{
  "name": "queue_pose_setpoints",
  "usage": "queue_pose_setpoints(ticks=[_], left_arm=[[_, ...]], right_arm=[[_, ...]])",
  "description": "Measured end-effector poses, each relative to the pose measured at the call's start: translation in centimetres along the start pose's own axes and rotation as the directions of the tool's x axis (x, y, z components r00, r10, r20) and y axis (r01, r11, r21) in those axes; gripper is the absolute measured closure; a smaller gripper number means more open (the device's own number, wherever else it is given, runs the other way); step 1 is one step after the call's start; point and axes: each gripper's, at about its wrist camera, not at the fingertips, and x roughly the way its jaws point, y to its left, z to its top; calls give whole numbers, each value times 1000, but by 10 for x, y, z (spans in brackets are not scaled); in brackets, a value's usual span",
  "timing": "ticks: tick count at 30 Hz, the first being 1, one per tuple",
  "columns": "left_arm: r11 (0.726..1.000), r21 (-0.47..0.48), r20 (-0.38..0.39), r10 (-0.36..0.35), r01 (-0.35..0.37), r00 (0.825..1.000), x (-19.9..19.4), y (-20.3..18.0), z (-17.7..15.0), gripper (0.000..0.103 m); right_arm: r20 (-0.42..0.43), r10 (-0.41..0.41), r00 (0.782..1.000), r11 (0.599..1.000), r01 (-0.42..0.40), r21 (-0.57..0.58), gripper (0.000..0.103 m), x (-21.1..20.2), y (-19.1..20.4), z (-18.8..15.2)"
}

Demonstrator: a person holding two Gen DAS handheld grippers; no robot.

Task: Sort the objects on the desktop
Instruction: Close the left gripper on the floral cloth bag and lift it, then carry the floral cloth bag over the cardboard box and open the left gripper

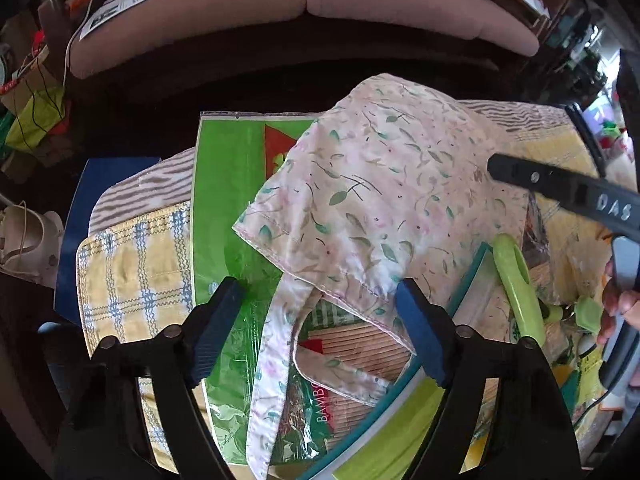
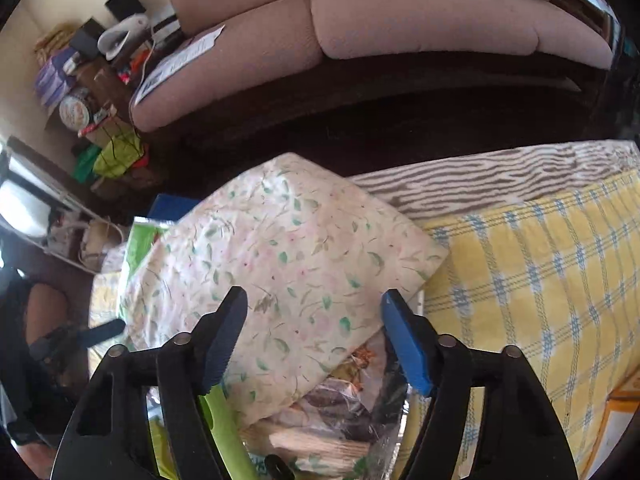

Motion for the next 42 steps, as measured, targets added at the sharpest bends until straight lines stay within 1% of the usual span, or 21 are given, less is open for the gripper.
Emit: queue_pose_setpoints(ticks=[1, 2, 3, 4, 5, 6, 9, 13, 16, 18, 21, 23, 24, 27, 31, 34, 36, 38, 40, 41, 42], left_arm=[[1000, -3, 16, -11, 11, 1000, -3, 0, 1, 63], [1000, -8, 28, -25, 25, 999, -5, 1, 2, 93], [999, -15, 35, -36, 37, 999, -7, 0, 2, 93], [999, -13, 38, -44, 44, 998, -8, -1, 3, 93], [999, -5, 42, -49, 49, 998, -9, -3, 3, 93], [999, 2, 50, -54, 54, 997, -11, -6, 3, 93], [997, 3, 97, -79, 79, 992, -23, -11, 6, 94], [989, 3, 163, -147, 149, 976, -55, -14, 13, 94], [976, 4, 219, -212, 216, 953, -91, -13, 15, 94], [964, 13, 241, -262, 266, 935, -114, -15, 11, 94], [956, 62, 283, -292, 287, 914, -156, -22, -3, 94], [951, 82, 322, -308, 298, 895, -183, -25, -15, 94], [952, 89, 335, -305, 292, 892, -195, -29, -18, 94], [952, 85, 347, -304, 293, 887, -228, -37, -22, 94], [954, 101, 382, -298, 281, 875, -279, -56, -26, 94], [942, 101, 394, -333, 320, 856, -312, -75, -28, 94], [939, 118, 399, -342, 322, 851, -339, -94, -34, 94], [939, 136, 393, -343, 315, 853, -360, -117, -41, 94], [938, 148, 385, -348, 315, 855, -380, -140, -48, 94], [937, 154, 383, -350, 314, 855, -389, -150, -52, 94], [935, 159, 385, -354, 317, 852, -398, -159, -56, 94]], right_arm=[[-3, -31, 1000, 999, 30, -36, 45, 2, 6, -2], [3, -65, 998, 994, 65, -85, 53, 3, 12, -4], [16, -95, 995, 983, 96, -154, 66, 4, 21, -7], [25, -104, 994, 970, 107, -217, 74, 4, 30, -11], [24, -102, 994, 962, 105, -252, 86, 5, 37, -14], [20, -93, 995, 959, 95, -266, 88, 4, 41, -16], [-2, -24, 1000, 969, 23, -247, 91, 1, 46, -19], [40, 92, 995, 978, -83, -194, 93, -20, 46, -18], [103, 174, 979, 972, -153, -181, 94, -51, 47, -16], [132, 240, 962, 962, -217, -163, 94, -75, 47, -17], [155, 309, 938, 945, -283, -166, 94, -112, 47, -24], [184, 325, 928, 938, -291, -190, 94, -141, 50, -32], [204, 333, 921, 934, -293, -204, 94, -157, 52, -37], [249, 320, 914, 937, -266, -226, 94, -205, 57, -48], [304, 304, 903, 943, -240, -230, 94, -273, 57, -54], [328, 280, 902, 952, -217, -216, 94, -321, 52, -59], [311, 278, 909, 952, -218, -216, 92, -346, 47, -66], [276, 277, 920, 948, -216, -234, 91, -366, 44, -80], [253, 269, 929, 944, -201, -263, 84, -383, 41, -98], [249, 263, 932, 941, -191, -280, 65, -391, 40, -108], [255, 250, 934, 939, -169, -300, 41, -399, 40, -121]])
